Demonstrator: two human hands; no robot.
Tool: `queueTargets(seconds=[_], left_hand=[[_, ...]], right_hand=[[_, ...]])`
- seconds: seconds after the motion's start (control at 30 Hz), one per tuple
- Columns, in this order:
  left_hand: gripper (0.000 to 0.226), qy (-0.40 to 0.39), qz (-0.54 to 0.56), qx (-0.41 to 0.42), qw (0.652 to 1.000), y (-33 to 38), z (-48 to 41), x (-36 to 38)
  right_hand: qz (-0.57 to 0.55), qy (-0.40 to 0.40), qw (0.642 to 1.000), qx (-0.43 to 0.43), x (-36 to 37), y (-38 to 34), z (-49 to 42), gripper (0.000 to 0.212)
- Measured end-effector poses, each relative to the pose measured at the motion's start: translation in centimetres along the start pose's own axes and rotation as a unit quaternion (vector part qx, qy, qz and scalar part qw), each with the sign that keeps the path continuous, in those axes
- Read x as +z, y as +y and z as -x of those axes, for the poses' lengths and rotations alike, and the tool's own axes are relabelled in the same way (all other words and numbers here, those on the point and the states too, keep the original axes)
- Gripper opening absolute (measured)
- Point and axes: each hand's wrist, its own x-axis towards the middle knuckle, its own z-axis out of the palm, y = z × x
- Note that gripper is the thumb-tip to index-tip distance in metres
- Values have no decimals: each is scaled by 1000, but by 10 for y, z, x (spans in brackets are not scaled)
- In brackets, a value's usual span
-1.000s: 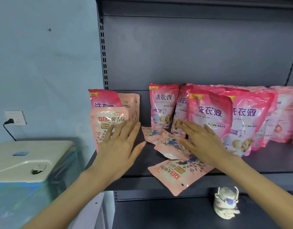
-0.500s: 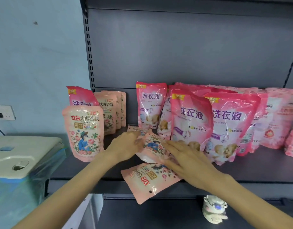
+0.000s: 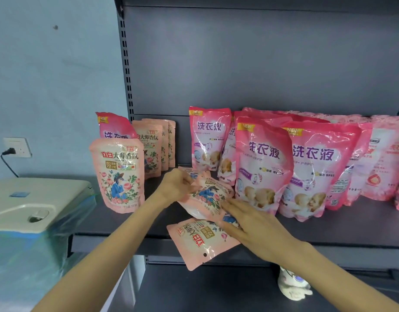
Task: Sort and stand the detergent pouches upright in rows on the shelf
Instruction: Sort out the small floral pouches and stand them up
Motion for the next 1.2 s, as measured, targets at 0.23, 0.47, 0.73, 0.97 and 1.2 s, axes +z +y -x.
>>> queueTargets(seconds=[0.23,0.47,0.73,0.97,1.2], left_hand=[[13,110,104,96,984,-7,27,-9],[14,143,203,147,958,-3,45,-13],[10,142,246,172,943,-3,46,-25],[42,98,167,202,960,17,39,-53],[56,104,-89,231,963,42,17,-73]], right_hand=[[-152,59,987,8,-2,-7,-12,56],[-393,115,912,21,-4,-12,-42,58],[-643,198,735,87,-20,-13,-63,27],[-640,231,725,105,-19,-14,-82,13],[-635,251,722,110,-10,-14,-94,15]])
